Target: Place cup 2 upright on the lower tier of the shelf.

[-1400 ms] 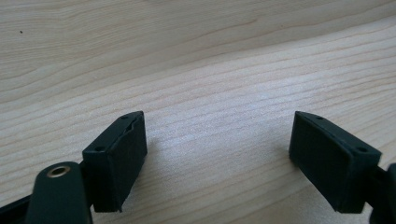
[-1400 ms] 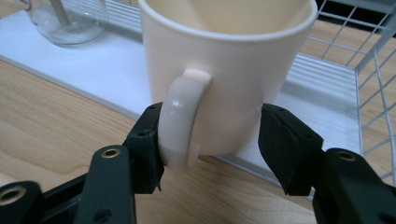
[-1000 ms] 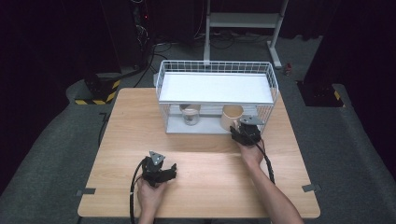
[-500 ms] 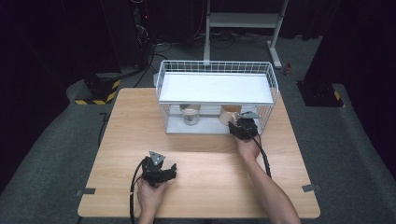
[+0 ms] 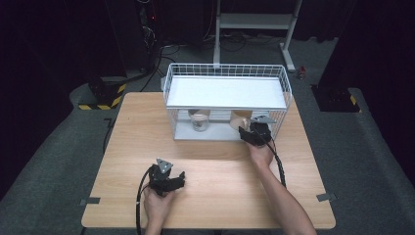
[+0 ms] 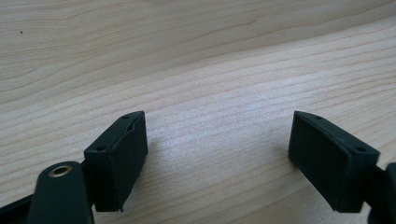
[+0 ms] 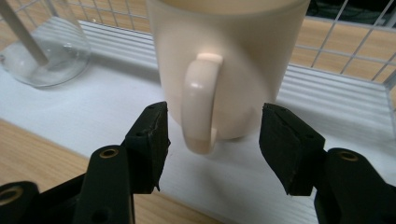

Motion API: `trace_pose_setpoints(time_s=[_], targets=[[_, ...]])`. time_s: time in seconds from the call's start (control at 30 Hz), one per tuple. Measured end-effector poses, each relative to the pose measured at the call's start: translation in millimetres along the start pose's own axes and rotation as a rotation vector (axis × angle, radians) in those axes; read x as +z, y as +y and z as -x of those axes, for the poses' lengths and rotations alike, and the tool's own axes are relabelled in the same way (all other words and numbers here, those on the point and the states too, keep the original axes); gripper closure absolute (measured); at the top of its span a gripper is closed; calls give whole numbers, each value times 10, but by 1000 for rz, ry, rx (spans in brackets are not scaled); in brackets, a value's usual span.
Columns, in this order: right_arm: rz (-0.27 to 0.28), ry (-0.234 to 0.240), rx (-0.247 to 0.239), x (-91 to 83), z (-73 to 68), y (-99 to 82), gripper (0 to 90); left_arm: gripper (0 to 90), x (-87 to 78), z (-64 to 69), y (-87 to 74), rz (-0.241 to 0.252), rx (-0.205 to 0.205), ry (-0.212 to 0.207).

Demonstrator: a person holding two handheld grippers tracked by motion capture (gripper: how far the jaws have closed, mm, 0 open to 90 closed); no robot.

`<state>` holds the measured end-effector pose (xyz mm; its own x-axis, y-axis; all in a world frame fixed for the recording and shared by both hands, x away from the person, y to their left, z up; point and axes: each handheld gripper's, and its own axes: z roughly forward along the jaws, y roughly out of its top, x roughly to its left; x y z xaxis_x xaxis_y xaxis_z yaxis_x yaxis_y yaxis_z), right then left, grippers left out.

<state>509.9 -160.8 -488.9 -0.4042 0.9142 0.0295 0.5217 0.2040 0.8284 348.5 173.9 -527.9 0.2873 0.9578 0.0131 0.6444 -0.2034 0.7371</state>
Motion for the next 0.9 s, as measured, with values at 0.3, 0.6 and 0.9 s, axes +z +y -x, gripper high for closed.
trace_pose_setpoints(time_s=[0.3,0.6,0.9], targets=[[11,2,-1,-184,68,-51,364,203,0,0,0,1,2,0],[16,51,-5,-368,154,-94,320,204,-3,8,-2,0,-4,4],[63,89,1,-574,196,-133,317,204,-2,10,-2,2,-7,4]])
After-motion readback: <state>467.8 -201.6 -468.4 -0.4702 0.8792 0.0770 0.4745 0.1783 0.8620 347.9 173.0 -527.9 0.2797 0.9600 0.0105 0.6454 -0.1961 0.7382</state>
